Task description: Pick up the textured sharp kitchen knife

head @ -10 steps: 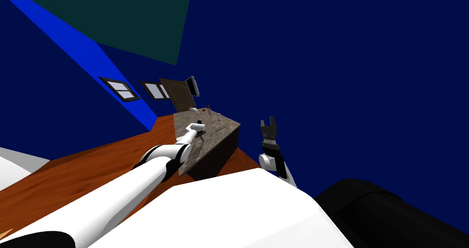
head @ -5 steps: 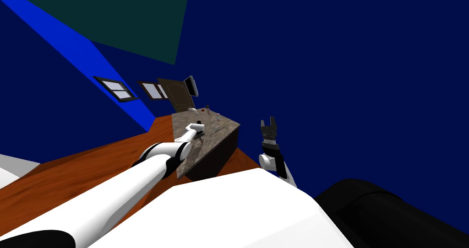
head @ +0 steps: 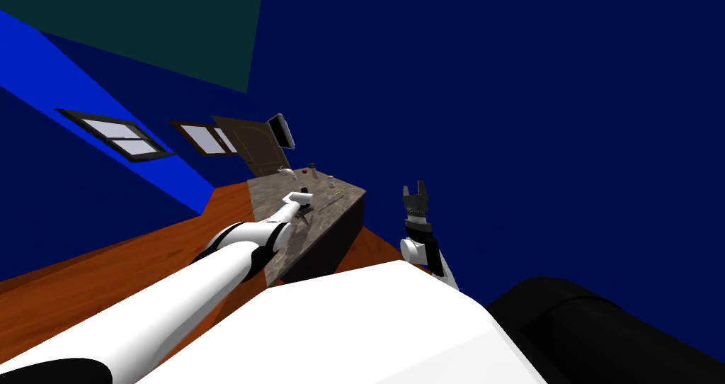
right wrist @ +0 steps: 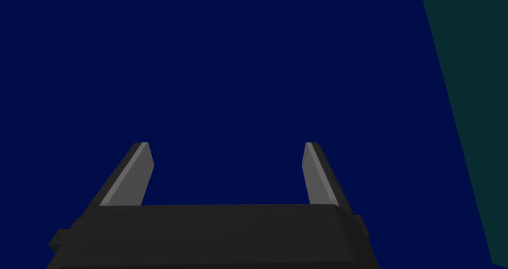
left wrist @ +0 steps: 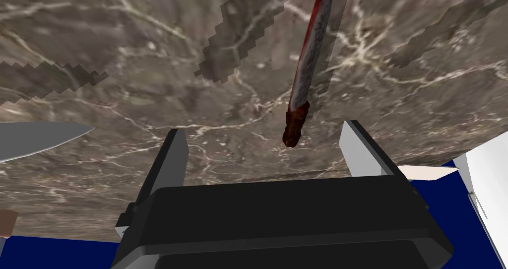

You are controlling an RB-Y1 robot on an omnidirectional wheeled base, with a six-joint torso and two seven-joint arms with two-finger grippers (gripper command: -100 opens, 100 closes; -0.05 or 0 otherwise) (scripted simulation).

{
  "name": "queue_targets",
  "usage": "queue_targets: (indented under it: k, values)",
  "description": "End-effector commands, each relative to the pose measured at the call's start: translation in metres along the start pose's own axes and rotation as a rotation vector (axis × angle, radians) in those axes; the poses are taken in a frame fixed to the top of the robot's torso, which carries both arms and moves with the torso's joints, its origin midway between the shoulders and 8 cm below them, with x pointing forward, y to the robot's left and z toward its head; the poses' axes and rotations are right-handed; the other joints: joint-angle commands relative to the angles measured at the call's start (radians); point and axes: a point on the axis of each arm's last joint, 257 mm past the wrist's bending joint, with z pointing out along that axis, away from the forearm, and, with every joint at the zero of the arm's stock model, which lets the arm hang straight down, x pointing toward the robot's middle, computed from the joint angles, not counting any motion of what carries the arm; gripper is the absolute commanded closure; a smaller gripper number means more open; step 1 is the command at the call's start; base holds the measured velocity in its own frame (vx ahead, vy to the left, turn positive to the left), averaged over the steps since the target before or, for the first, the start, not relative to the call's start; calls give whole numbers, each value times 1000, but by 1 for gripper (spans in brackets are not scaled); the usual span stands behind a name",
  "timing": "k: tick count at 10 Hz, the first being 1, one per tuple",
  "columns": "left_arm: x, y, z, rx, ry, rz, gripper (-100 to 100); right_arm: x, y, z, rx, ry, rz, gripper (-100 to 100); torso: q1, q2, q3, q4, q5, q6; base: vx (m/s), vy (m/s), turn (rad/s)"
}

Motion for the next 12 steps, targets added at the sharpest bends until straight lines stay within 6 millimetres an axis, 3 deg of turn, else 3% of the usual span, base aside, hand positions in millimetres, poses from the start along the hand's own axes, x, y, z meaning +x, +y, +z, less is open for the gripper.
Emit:
queue_targets:
  k: [1,2,3,6,10,11,12]
  values:
    - [-4,16,6,-19,1,-48,-100,0,0,0,0,0,0,0,0,0,0,0,0,0,-67,81,-236]
    - [-7,31,10,-37,1,-80,-100,0,0,0,0,0,0,0,0,0,0,0,0,1,-81,99,-459]
    - [-7,31,10,-36,2,-86,-100,0,0,0,0,0,0,0,1,1,1,0,0,1,-60,81,-147]
    - [-12,60,18,-72,4,-163,-100,0,0,0,0,0,0,0,-1,-1,-1,0,0,0,-55,60,-219]
    - [-14,75,21,-91,4,-201,-100,0,0,0,0,0,0,0,-2,-3,-2,-1,-1,1,-36,36,-134]
    - [-15,90,24,-110,5,-239,-100,0,0,0,0,0,0,0,-2,-2,-1,0,0,0,-67,57,-340]
    - [-13,93,26,-118,10,-242,-100,0,0,0,0,0,0,0,-1,-1,-1,0,0,1,-62,45,-168]
